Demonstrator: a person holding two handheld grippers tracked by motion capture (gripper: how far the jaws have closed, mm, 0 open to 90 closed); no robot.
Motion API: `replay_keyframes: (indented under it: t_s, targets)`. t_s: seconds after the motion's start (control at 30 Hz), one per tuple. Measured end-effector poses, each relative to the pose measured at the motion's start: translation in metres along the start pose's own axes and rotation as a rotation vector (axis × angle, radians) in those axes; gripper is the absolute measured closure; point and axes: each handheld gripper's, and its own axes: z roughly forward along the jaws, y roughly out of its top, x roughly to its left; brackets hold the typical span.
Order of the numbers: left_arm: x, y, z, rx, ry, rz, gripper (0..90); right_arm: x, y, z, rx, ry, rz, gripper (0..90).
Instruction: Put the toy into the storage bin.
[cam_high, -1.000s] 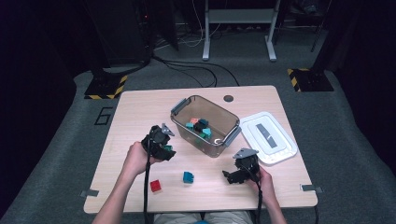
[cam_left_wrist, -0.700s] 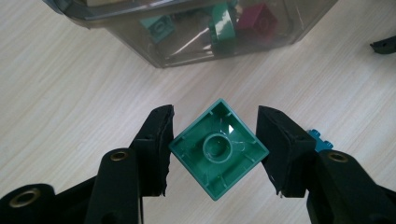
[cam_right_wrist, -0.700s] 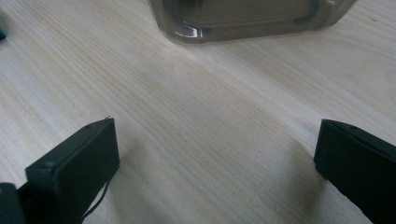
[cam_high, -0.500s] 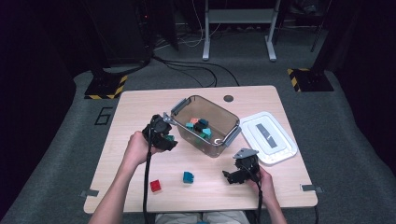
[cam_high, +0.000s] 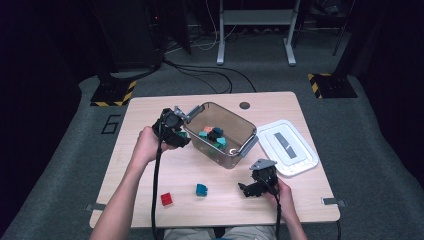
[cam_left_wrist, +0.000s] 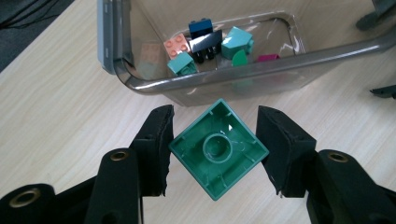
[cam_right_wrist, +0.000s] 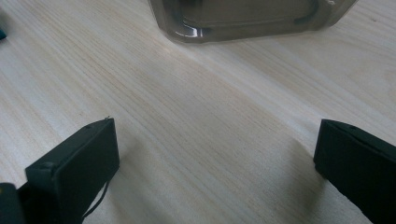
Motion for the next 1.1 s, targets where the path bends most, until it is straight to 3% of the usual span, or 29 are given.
replay_keyframes:
  t_s: [0.33,0.6,1.1]
  targets:
    - [0.009,0.019,0.002,-0.031,-0.001,-0.015,47.7,0.000,0.000,0.000,0.000,0.000,0.000,0.0]
    - [0.010,0.036,0.007,-0.041,0.001,0.005,47.7,0.000,0.000,0.000,0.000,-0.001,0.001,0.0]
    - [0.010,0.058,0.031,-0.044,-0.006,-0.003,47.6,0.000,0.000,0.000,0.000,0.000,0.000,0.0]
